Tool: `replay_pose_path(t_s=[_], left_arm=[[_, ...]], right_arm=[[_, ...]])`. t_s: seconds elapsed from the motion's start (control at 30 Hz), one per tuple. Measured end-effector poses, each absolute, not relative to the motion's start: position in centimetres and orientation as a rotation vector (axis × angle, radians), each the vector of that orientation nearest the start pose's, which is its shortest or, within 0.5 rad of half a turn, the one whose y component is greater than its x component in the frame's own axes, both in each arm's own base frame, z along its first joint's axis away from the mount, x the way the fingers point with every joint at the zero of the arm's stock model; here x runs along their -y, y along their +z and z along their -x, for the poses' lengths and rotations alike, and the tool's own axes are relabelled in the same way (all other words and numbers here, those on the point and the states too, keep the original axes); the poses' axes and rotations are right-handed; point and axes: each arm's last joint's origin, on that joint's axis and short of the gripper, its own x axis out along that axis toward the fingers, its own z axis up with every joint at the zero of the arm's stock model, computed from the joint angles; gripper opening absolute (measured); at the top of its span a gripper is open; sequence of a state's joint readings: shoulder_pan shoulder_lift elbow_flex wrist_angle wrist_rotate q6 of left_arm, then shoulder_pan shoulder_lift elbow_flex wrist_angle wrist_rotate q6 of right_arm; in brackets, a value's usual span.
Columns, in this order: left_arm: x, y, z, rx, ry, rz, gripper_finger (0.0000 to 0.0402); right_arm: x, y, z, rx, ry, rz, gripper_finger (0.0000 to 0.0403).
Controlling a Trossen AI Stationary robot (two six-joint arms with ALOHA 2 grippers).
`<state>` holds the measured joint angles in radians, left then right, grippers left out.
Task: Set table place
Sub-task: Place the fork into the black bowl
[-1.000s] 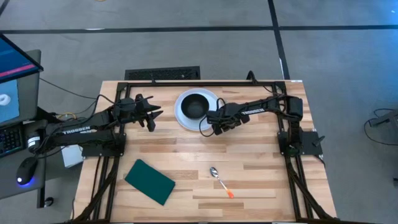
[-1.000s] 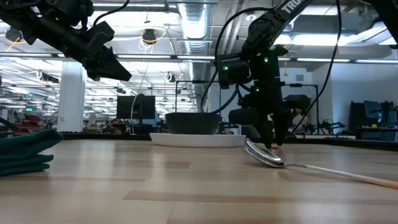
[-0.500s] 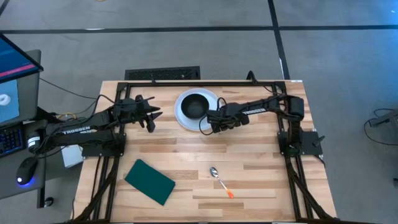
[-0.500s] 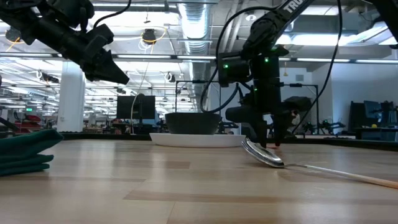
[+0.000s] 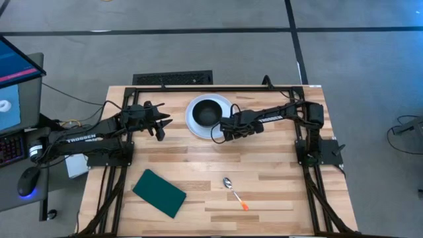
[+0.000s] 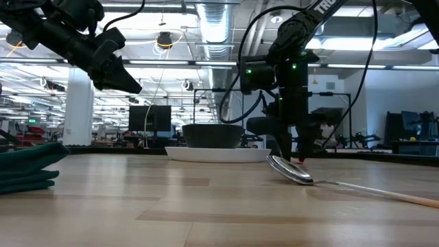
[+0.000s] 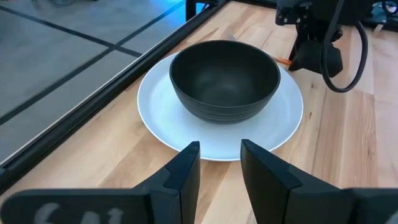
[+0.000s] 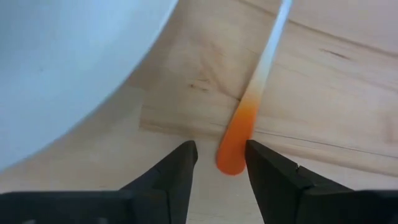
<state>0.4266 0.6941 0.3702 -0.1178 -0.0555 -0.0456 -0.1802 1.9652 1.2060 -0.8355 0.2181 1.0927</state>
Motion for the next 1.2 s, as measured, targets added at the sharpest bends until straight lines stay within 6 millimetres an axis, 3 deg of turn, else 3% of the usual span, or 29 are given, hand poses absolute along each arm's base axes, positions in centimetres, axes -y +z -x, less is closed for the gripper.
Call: replay_pose_path(t_s=[0.67,1.2], left_arm=[[-6.60,21.03,-14.13,-0.424,0.484,0.125,0.0106],[-6.59,21.03,-14.13,-0.424,0.484,0.127,0.0106]], right_arm=[[6.88,12.59,-33.13,-1.251,-1.149,-0.795,0.0174],[6.85,12.60,-33.08,-1.245,-1.167,-0.832,0.0202]])
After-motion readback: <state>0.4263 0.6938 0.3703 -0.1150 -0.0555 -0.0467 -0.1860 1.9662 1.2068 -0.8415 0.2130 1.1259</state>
